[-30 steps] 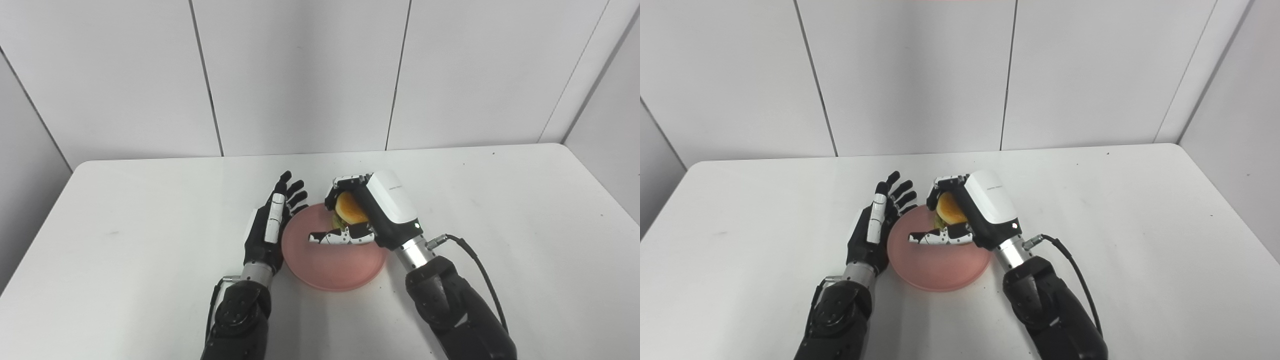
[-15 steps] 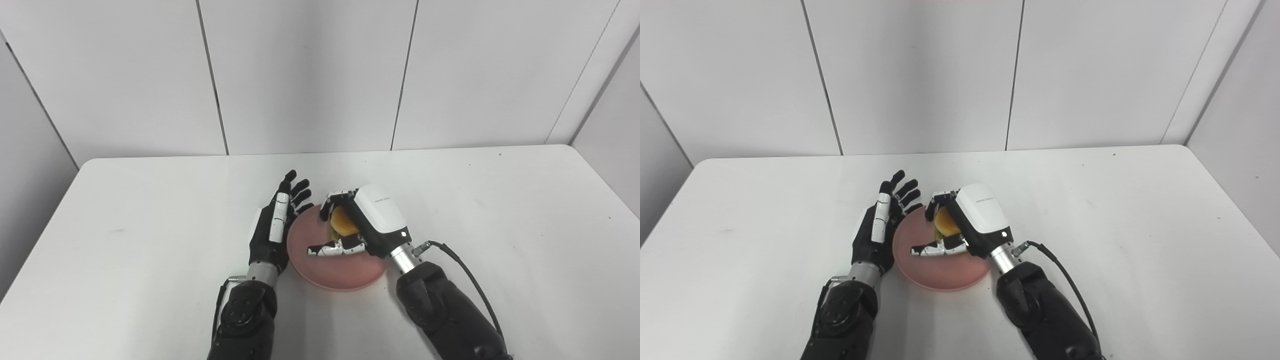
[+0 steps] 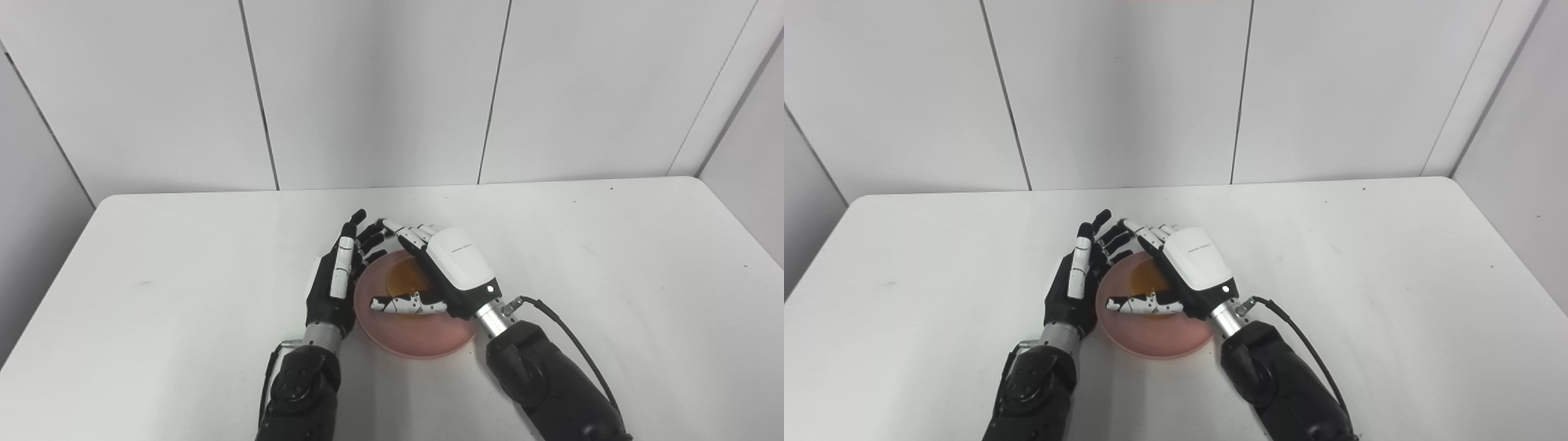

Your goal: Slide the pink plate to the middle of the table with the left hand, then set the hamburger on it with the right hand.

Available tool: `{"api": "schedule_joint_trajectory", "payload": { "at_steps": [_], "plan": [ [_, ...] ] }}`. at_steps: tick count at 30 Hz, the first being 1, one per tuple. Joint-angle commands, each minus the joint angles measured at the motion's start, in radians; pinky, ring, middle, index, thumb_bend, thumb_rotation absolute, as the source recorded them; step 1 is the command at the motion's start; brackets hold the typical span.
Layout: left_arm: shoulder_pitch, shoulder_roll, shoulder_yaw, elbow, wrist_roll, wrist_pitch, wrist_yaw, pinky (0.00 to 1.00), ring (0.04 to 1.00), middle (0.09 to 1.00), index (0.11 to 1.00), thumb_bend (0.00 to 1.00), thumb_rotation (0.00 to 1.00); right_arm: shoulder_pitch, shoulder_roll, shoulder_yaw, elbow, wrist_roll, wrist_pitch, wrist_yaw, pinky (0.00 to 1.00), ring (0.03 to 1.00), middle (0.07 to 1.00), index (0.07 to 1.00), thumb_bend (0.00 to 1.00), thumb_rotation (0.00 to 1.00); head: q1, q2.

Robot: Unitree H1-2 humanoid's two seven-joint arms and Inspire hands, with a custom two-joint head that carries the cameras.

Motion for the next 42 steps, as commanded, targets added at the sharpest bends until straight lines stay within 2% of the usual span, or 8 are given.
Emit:
{"api": "schedule_joint_trajectory", "payload": {
  "at_steps": [1, 12, 20, 25, 31, 33, 37, 42],
  "plan": [
    [0.02, 0.011, -0.003, 0.011, 0.013, 0.058, 0.004, 0.79, 0.868, 0.85, 0.903, 0.74, 0.91, -0.024, -0.006, -0.012, -0.043, 0.02, -0.003, -0.008, 0.92, 0.875, 0.902, 0.977, 0.78, 1.0, 0.001, 0.002],
    [0.014, 0.022, -0.013, 0.01, 0.013, 0.077, -0.007, 0.83, 0.893, 0.901, 0.928, 0.76, 0.93, 0.024, 0.021, -0.073, -0.217, 0.036, 0.041, -0.007, 0.87, 0.851, 0.88, 0.969, 0.8, 1.0, -0.016, -0.005],
    [0.013, 0.023, 0.009, -0.002, 0.004, 0.078, 0.01, 0.81, 0.866, 0.862, 0.92, 0.77, 0.93, 0.062, 0.099, -0.202, -0.305, 0.281, 0.1, 0.046, 0.7, 0.781, 0.842, 0.91, 0.76, 1.0, -0.025, -0.011],
    [0.021, 0.014, 0.025, -0.015, -0.004, 0.056, 0.018, 0.84, 0.877, 0.866, 0.928, 0.76, 0.92, 0.078, 0.16, -0.299, -0.263, 0.531, 0.149, 0.099, 0.72, 0.771, 0.801, 0.851, 0.76, 1.0, -0.036, -0.02],
    [0.066, 0.009, 0.018, -0.057, 0.102, -0.055, 0.117, 0.89, 0.909, 0.91, 0.935, 0.82, 0.92, 0.087, 0.222, -0.433, -0.17, 0.806, 0.196, 0.123, 0.8, 0.788, 0.805, 0.825, 0.75, 1.0, -0.033, -0.008],
    [0.082, 0.018, 0.018, -0.067, 0.138, -0.096, 0.144, 0.98, 0.958, 0.946, 0.952, 0.81, 0.92, 0.092, 0.223, -0.457, -0.121, 0.841, 0.166, 0.117, 0.83, 0.794, 0.808, 0.814, 0.79, 1.0, -0.033, -0.007],
    [0.088, 0.031, 0.025, -0.057, 0.178, -0.145, 0.189, 1.0, 0.998, 0.992, 0.987, 0.79, 0.96, 0.102, 0.212, -0.47, -0.066, 0.861, 0.128, 0.118, 0.81, 0.814, 0.813, 0.803, 0.82, 1.0, -0.015, -0.005],
    [0.078, 0.054, 0.034, -0.041, 0.196, -0.13, 0.214, 1.0, 1.0, 0.998, 0.993, 0.8, 0.98, 0.118, 0.202, -0.455, -0.048, 0.841, 0.115, 0.112, 0.8, 0.821, 0.812, 0.8, 0.83, 1.0, -0.014, -0.002]
  ]
}}
